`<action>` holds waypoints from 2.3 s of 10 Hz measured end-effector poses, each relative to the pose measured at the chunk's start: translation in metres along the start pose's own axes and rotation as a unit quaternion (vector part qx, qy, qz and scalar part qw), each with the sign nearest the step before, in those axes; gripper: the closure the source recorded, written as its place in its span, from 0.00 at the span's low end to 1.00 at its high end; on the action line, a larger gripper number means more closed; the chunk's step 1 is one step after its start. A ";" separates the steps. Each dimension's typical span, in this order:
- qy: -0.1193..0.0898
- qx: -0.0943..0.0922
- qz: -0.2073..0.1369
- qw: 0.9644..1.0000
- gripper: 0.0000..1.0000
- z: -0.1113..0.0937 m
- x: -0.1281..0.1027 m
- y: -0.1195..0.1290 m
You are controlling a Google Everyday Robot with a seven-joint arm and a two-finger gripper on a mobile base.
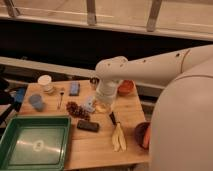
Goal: Place apple in metal cup
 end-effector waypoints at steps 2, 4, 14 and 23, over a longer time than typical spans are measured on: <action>0.000 0.000 -0.002 1.000 1.00 0.000 0.000 0.002; -0.017 -0.007 -0.010 1.000 1.00 -0.007 -0.007 0.009; -0.115 -0.037 -0.141 0.983 1.00 -0.067 -0.063 0.195; -0.139 -0.061 -0.081 0.985 1.00 -0.046 -0.101 0.167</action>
